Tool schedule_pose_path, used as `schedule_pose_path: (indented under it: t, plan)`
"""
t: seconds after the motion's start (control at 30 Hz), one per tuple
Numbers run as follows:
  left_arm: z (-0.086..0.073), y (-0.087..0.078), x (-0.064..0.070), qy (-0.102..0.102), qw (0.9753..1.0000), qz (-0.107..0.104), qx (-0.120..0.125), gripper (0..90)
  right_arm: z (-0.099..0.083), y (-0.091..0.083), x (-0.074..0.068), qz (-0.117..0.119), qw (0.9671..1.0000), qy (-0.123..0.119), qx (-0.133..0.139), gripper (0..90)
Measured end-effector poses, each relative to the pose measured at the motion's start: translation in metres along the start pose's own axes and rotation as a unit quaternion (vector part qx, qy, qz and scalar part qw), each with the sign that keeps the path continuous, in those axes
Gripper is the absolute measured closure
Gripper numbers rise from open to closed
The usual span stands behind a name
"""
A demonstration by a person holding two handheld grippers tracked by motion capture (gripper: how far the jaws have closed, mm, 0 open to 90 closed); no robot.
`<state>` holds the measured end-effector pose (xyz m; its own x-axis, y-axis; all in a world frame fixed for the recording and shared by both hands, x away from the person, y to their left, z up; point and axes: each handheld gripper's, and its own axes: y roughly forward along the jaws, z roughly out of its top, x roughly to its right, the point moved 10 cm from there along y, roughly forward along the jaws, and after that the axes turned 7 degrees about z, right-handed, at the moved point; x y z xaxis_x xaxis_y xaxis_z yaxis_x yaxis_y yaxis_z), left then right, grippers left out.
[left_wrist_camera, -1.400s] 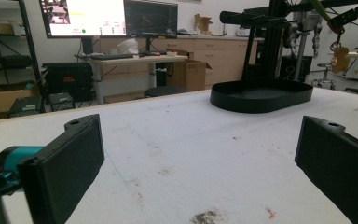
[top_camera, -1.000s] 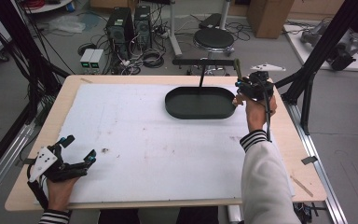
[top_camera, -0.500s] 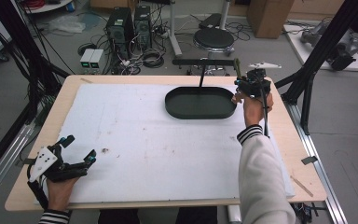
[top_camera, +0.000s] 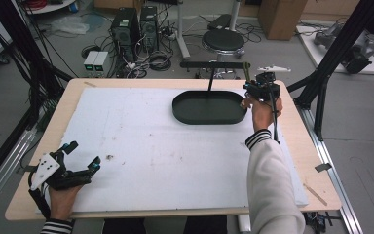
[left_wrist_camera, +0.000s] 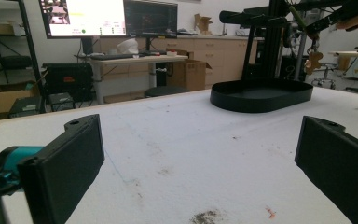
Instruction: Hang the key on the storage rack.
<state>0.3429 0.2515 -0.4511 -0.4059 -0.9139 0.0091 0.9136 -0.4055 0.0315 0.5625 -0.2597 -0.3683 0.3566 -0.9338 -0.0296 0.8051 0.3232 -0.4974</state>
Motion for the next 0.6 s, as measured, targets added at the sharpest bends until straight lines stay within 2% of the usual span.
schedule_pose_path:
  t: [0.6]
  plan:
    - [0.0000,0.0000,0.0001,0.001,1.0000,0.000,0.000,1.7,-0.0033,0.0092,-0.0021,0.000,1.0000,0.003,-0.006,74.0]
